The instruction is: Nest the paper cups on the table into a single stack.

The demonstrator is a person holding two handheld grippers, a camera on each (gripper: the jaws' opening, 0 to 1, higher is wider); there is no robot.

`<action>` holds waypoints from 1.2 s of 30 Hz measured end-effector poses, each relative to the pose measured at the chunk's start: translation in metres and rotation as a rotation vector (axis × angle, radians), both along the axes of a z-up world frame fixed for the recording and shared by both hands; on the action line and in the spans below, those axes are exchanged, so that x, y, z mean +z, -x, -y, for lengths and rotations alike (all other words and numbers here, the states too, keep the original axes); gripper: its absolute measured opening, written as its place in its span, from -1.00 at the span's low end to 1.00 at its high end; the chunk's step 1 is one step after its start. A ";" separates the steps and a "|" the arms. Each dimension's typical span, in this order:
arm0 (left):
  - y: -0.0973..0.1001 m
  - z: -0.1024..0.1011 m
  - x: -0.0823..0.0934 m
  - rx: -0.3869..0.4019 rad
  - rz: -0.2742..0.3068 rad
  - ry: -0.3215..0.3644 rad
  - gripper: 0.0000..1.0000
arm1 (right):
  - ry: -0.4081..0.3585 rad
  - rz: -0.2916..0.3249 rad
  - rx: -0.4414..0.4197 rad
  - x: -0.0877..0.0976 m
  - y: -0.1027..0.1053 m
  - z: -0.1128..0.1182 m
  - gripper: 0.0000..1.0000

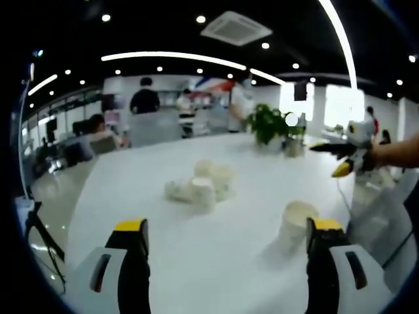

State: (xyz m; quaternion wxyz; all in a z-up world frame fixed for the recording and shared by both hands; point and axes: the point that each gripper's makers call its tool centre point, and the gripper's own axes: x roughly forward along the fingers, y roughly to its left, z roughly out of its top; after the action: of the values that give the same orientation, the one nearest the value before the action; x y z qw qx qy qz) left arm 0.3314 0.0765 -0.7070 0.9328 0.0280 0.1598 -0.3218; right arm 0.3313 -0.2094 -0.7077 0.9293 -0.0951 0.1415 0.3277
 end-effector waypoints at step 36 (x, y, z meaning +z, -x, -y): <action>-0.023 0.007 -0.034 0.013 -0.015 -0.017 0.97 | -0.045 -0.006 -0.073 -0.012 0.015 0.015 1.00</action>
State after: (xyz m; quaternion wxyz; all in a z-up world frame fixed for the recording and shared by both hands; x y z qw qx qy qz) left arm 0.3539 0.0695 -0.7409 0.9334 0.0324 0.1695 -0.3145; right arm 0.3161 -0.2247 -0.7202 0.9421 -0.0677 0.1402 0.2971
